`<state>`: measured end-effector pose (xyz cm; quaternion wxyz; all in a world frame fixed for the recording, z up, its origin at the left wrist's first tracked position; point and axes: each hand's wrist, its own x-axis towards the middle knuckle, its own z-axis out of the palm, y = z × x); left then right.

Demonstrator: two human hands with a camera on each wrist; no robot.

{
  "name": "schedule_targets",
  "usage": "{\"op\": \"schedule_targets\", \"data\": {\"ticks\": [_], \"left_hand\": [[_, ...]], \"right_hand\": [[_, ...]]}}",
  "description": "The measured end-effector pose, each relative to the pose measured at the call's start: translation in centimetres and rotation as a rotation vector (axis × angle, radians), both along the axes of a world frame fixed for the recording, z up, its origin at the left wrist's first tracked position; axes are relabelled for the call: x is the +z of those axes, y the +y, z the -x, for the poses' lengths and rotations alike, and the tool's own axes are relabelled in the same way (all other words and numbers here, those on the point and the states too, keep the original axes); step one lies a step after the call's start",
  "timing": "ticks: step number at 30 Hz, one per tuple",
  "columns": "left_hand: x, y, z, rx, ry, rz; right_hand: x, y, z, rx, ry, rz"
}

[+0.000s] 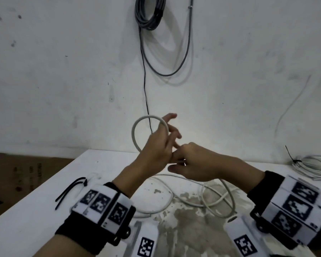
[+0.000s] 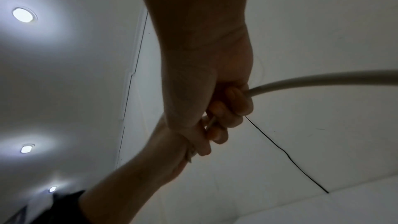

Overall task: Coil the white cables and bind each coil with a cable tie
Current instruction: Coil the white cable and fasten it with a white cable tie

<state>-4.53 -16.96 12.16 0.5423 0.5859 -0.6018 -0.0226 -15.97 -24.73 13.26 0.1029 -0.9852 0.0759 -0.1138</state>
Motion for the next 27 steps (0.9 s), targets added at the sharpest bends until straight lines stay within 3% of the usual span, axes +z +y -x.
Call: {"op": "schedule_targets", "data": {"ticks": [5,8,12,16,19,21,24,27], "left_hand": [[-0.6,0.2,-1.5,0.317,-0.290,-0.292],[0.1,1.0,-3.9,0.446,-0.285,-0.326],[0.3,3.2,-6.8,0.533,-0.306,-0.414],[0.7,3.3,-4.5,0.279,-0.350,-0.605],[1.0,2.9,-2.6,-0.102,-0.007,-0.688],[0.8,2.7,-2.2,-0.362,0.254,-0.610],[1.1,2.4,-2.2,-0.517,0.547,-0.471],[1.4,2.5,-2.6,-0.658,0.684,-0.497]], "right_hand": [[-0.3,-0.4,0.8,-0.034,0.017,-0.136],[-0.1,-1.8,2.8,-0.135,-0.009,-0.301],[0.5,-4.7,5.8,-0.222,-0.078,-0.166],[1.4,-4.9,5.9,-0.196,-0.284,-0.128],[2.2,-4.8,5.1,-0.213,-0.392,-0.143],[2.4,-4.8,4.6,-0.256,-0.408,-0.127],[2.5,-5.1,4.3,-0.325,-0.413,-0.133],[2.4,-5.1,4.2,-0.366,-0.363,-0.138]]}}
